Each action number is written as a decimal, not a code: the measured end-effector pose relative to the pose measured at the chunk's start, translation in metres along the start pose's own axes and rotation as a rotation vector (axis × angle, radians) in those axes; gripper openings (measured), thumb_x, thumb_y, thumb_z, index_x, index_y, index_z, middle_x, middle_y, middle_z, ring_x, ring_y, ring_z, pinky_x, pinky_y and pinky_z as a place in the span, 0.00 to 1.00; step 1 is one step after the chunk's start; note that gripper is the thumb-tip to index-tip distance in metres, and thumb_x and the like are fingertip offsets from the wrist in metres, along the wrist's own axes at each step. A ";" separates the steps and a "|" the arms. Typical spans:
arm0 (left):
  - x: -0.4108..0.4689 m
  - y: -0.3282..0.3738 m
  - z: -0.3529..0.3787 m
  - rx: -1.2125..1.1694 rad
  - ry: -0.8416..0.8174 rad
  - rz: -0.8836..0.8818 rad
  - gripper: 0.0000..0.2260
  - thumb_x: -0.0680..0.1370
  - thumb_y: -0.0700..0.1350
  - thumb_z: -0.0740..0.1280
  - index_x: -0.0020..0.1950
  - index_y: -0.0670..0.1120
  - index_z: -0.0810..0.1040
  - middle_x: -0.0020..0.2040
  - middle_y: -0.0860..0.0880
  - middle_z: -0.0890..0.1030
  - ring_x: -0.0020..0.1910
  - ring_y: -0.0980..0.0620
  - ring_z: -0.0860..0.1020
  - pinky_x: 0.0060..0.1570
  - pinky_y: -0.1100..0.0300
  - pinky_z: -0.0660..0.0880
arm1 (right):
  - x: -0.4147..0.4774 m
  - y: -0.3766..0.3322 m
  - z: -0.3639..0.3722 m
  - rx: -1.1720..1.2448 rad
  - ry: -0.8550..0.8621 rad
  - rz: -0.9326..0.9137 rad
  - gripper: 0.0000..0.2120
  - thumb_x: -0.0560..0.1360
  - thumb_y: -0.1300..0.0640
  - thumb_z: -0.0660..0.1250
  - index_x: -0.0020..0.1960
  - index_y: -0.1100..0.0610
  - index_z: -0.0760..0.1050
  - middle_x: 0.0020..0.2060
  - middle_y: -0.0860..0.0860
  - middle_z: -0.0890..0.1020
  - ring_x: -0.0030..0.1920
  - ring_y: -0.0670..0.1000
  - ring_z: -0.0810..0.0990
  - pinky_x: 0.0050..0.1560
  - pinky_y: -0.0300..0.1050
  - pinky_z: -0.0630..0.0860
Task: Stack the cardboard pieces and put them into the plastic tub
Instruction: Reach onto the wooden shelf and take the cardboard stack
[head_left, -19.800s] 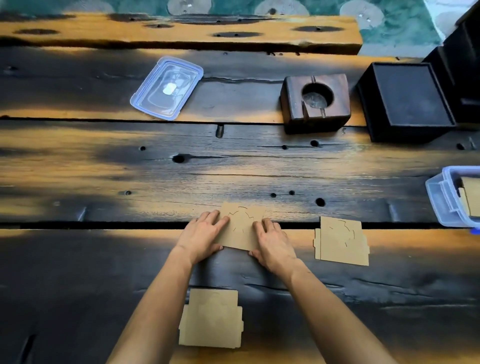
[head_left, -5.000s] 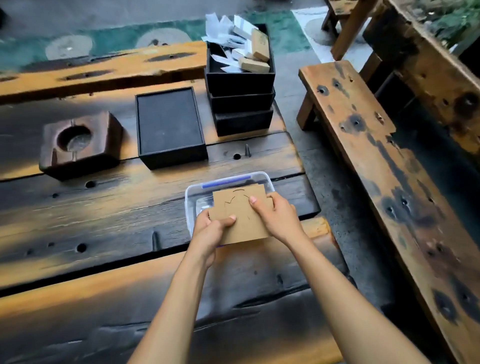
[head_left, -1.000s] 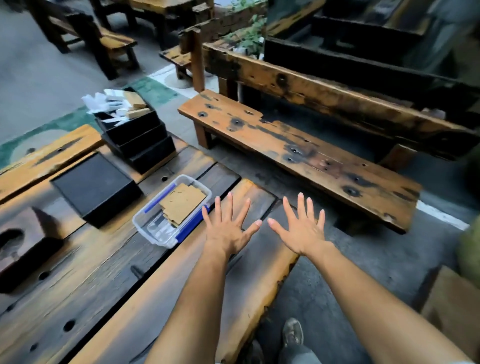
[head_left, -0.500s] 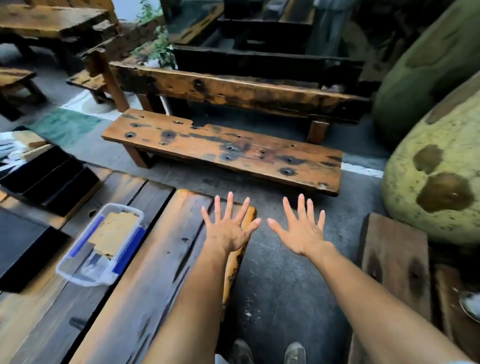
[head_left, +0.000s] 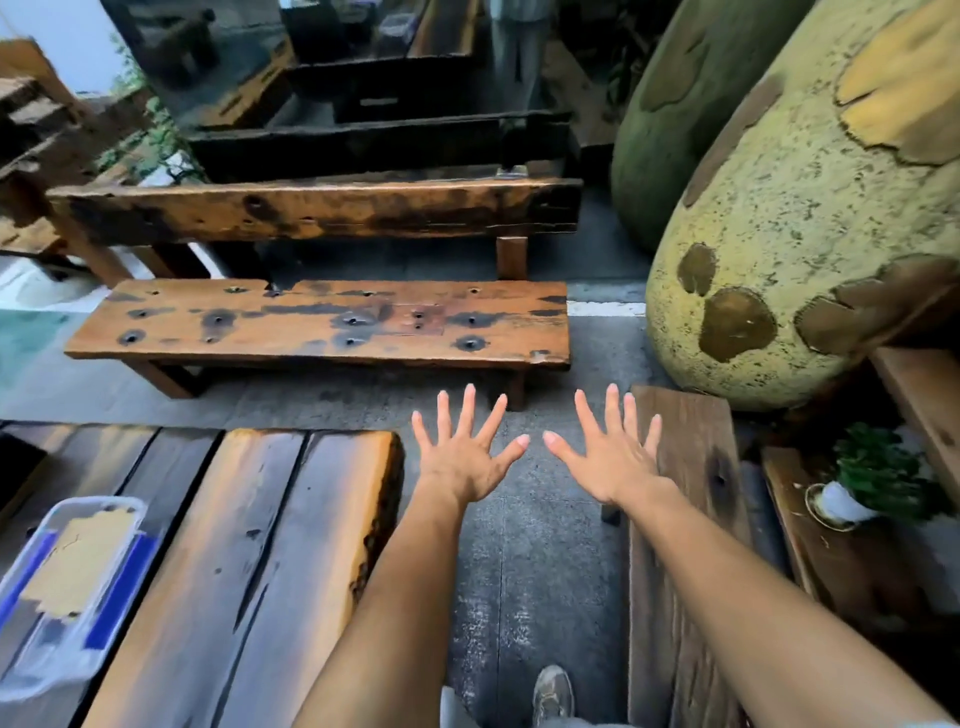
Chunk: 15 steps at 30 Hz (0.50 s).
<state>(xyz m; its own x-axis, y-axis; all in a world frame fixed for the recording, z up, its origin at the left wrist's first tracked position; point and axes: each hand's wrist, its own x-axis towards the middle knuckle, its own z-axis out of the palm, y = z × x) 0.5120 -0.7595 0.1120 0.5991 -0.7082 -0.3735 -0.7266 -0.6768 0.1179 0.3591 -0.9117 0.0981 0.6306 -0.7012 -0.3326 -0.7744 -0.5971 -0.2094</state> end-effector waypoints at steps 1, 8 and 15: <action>0.003 0.012 0.000 0.003 -0.003 0.018 0.36 0.73 0.78 0.35 0.79 0.68 0.33 0.82 0.53 0.29 0.80 0.40 0.28 0.74 0.28 0.31 | -0.001 0.012 -0.003 0.002 0.001 0.018 0.47 0.70 0.18 0.36 0.82 0.39 0.36 0.82 0.53 0.31 0.82 0.57 0.31 0.75 0.69 0.29; 0.020 0.084 0.010 0.038 -0.035 0.154 0.37 0.71 0.79 0.34 0.79 0.70 0.33 0.82 0.54 0.30 0.81 0.40 0.28 0.74 0.28 0.32 | -0.018 0.081 -0.019 0.053 0.005 0.154 0.46 0.72 0.19 0.38 0.83 0.41 0.35 0.82 0.54 0.32 0.82 0.58 0.30 0.76 0.69 0.28; 0.044 0.153 0.005 0.058 -0.043 0.331 0.43 0.63 0.81 0.27 0.78 0.70 0.32 0.83 0.54 0.32 0.81 0.40 0.30 0.74 0.29 0.31 | -0.040 0.136 -0.020 0.102 0.045 0.317 0.46 0.72 0.19 0.38 0.83 0.41 0.37 0.83 0.56 0.34 0.82 0.59 0.32 0.76 0.69 0.29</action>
<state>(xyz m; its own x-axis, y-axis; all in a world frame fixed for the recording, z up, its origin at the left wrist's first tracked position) 0.4258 -0.8929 0.1094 0.3131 -0.8778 -0.3625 -0.8980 -0.3979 0.1877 0.2299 -0.9725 0.1010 0.3572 -0.8638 -0.3552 -0.9322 -0.3060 -0.1934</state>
